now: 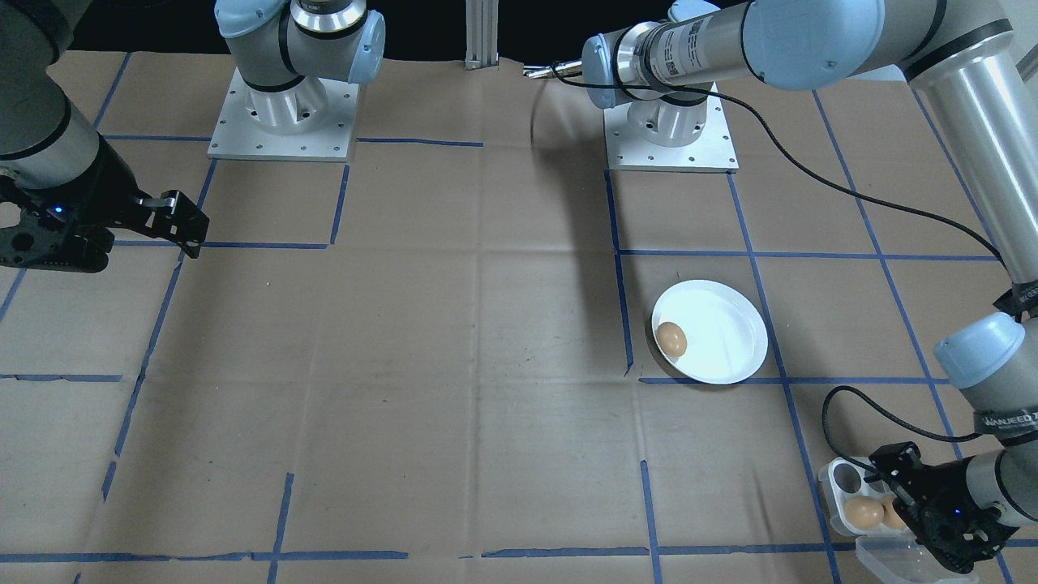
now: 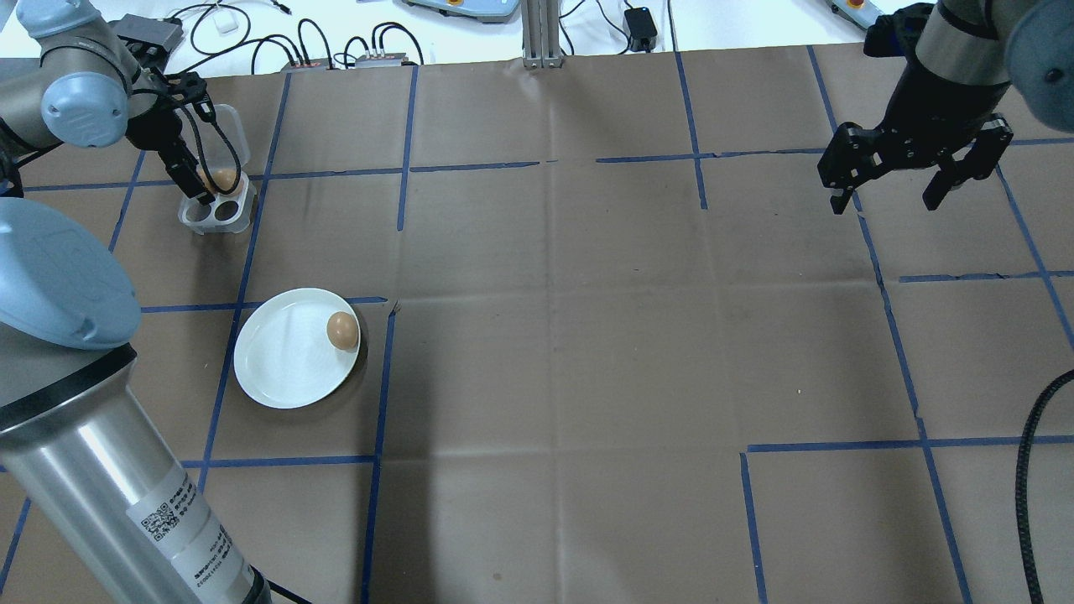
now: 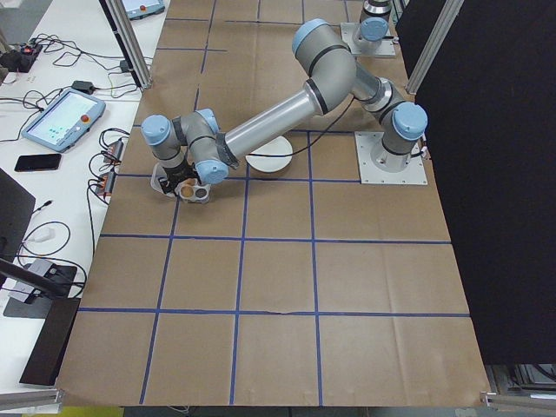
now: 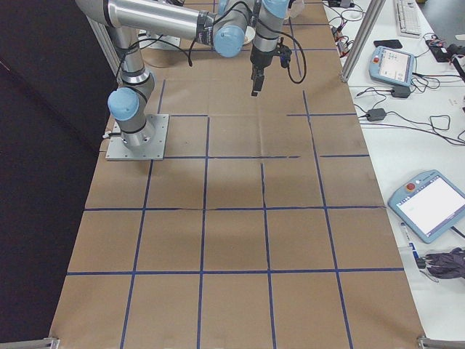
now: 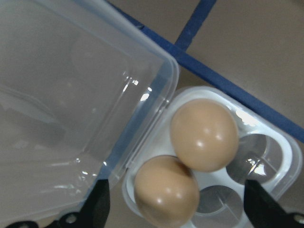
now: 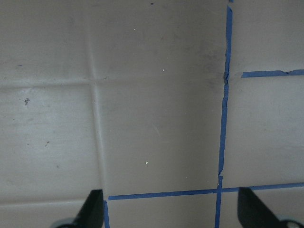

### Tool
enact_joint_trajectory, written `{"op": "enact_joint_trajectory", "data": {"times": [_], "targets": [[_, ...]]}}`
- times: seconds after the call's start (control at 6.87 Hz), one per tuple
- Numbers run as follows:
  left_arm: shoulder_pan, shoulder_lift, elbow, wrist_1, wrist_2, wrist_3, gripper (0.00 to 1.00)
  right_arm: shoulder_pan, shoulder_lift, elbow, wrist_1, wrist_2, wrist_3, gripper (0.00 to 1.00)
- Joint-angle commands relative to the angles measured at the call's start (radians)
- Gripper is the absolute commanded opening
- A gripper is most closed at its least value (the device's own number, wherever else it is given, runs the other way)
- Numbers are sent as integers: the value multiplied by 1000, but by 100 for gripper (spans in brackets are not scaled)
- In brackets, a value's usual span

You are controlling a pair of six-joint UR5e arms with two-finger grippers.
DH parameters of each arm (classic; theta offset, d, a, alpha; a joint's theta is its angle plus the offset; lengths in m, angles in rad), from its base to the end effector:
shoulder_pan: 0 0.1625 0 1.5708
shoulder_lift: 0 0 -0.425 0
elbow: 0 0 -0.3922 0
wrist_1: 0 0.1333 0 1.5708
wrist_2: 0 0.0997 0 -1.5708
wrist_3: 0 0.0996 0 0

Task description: Place egg on plate

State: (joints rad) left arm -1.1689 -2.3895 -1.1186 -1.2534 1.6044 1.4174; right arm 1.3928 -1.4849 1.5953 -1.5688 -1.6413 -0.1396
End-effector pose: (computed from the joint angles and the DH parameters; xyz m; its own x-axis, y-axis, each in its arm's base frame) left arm 0.1821 -0.7606 0.2080 -0.5267 0.8489 0.0434 0.8499 0.5253 0.0407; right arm 0.0332 -0.5284 0.4328 -0.9981 0.0311 0.0537 0.0374 0.9920 0.1208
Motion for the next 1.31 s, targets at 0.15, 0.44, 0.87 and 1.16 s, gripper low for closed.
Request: {"op": "enact_joint_trajectory", "data": {"times": [0.15, 0.44, 0.87, 1.16], "targets": [[-2, 3, -1, 0, 34, 0, 77, 0, 0, 0, 1, 0, 0, 100], [-5, 3, -1, 2, 81, 0, 64, 0, 0, 0, 1, 0, 0, 100], [-6, 1, 6, 5, 75, -11, 65, 0, 0, 0, 1, 0, 0, 100], [-6, 1, 8, 6, 71, -21, 65, 0, 0, 0, 0, 0, 0, 100]]}}
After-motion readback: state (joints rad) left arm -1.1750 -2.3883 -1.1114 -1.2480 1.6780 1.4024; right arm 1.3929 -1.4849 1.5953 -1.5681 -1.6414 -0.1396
